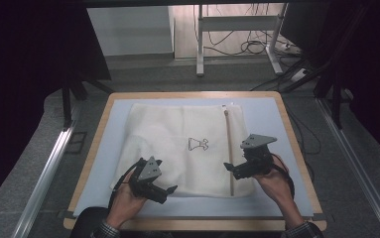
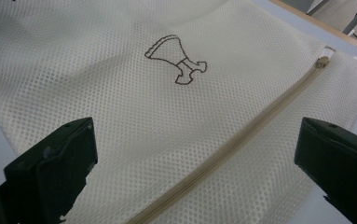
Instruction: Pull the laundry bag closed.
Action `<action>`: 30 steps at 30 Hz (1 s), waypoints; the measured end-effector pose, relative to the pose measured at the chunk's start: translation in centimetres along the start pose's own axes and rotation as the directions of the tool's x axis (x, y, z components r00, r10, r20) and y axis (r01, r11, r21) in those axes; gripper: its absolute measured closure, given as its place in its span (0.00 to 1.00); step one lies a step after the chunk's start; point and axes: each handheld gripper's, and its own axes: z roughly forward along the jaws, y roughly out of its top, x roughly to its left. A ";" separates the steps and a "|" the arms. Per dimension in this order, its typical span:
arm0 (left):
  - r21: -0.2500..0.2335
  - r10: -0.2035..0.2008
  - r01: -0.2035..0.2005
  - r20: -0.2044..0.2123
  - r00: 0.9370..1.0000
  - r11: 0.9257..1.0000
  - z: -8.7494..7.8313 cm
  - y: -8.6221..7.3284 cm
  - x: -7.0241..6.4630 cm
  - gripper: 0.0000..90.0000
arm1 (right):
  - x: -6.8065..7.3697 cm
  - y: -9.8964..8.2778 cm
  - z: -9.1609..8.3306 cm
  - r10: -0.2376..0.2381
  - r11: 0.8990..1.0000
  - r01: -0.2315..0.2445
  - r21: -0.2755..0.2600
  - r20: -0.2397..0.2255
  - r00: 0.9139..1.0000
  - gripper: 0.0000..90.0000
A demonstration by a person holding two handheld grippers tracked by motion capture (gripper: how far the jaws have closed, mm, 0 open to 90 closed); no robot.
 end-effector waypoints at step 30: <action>0.003 0.006 -0.006 -0.039 0.999 1.000 -1.0 -0.6 0.0 0.03 | 1.9 -2.9 -3.1 0.013 0.999 -0.013 -0.034 -0.003 1.000 0.00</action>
